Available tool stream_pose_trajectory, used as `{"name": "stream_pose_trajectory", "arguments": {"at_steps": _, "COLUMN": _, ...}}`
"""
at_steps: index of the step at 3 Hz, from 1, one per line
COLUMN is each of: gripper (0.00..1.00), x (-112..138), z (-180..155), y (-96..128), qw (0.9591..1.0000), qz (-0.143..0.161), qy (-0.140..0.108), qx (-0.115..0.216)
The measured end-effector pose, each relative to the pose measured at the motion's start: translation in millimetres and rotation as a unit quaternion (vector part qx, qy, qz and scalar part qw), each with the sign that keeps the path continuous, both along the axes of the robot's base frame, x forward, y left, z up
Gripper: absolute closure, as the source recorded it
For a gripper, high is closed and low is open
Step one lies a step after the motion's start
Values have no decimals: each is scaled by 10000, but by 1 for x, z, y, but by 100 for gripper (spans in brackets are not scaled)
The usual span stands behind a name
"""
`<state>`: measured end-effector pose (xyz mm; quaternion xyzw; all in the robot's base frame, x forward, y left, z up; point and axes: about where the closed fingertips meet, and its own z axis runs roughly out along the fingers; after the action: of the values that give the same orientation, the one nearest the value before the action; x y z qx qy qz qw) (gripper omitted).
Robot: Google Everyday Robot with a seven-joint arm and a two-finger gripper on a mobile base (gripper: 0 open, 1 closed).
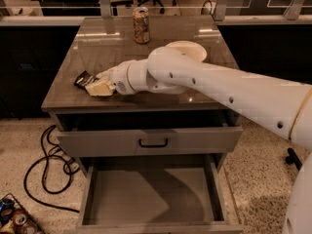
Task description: Place rxbar chocolate into middle drawer
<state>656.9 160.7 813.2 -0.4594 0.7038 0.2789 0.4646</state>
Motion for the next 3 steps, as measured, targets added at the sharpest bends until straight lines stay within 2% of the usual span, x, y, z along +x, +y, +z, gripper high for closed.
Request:
{"name": "stream_pose_trajectory", "arguments": {"at_steps": 1, "gripper": 100, "x": 0, "z": 0, "y": 0, "qw": 10000, "qz": 1, "qy": 0, "qx": 0}}
{"name": "stream_pose_trajectory", "arguments": {"at_steps": 2, "gripper": 100, "x": -6, "z": 10, "y": -1, "qw": 9999, "qz": 142, "qy": 8, "qx": -60}}
{"name": "stream_pose_trajectory", "arguments": {"at_steps": 3, "gripper": 100, "x": -30, "z": 40, "y": -6, "qw": 9991, "qz": 357, "qy": -113, "qx": -218}}
